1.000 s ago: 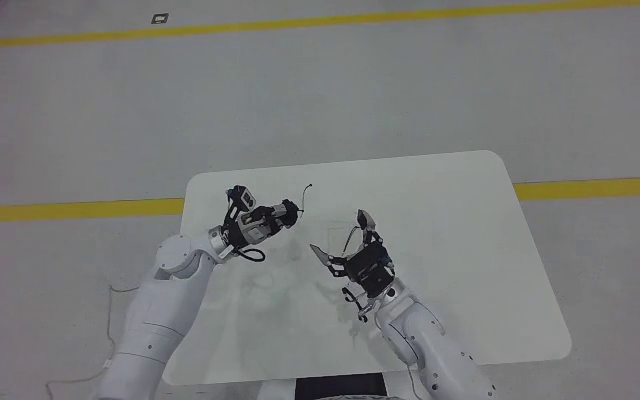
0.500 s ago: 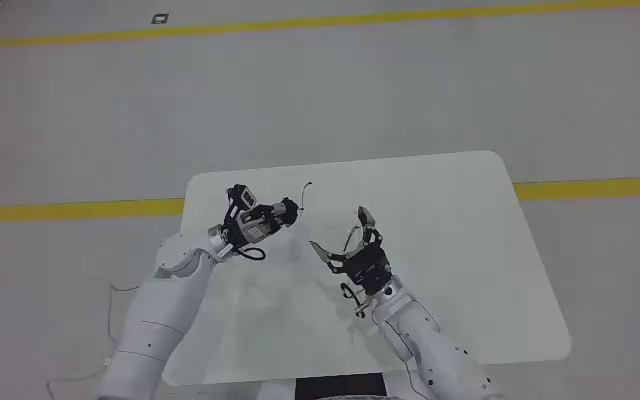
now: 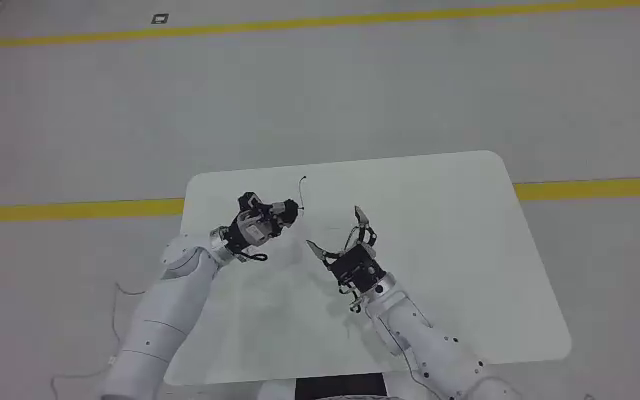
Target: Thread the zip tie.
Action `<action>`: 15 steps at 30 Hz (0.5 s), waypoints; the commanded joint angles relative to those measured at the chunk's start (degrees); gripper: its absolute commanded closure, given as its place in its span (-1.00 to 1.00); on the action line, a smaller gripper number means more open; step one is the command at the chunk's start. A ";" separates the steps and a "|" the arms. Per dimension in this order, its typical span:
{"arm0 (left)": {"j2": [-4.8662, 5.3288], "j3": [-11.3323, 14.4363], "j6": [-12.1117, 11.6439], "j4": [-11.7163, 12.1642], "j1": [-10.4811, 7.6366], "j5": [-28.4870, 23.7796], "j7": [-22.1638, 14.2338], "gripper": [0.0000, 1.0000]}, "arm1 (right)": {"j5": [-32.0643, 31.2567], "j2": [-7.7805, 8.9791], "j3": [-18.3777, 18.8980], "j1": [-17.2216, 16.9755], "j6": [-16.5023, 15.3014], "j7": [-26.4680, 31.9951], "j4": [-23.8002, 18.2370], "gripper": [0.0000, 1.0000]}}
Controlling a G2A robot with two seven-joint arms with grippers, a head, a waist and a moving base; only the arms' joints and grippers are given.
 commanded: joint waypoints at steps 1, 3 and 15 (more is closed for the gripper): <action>-0.01 0.28 0.86 0.33 -0.22 -0.88 -0.63 1.00 | 0.00 0.70 -1.80 1.23 1.10 -0.48 0.70 -1.00; 0.03 0.39 1.05 0.40 -0.42 -0.54 -0.82 1.00 | 0.00 0.85 -2.10 1.56 1.48 -0.57 0.97 -1.00; -0.04 0.65 1.39 0.04 -0.17 -1.05 -0.08 1.00 | 0.00 0.85 -2.10 1.56 1.48 -0.57 0.97 -1.00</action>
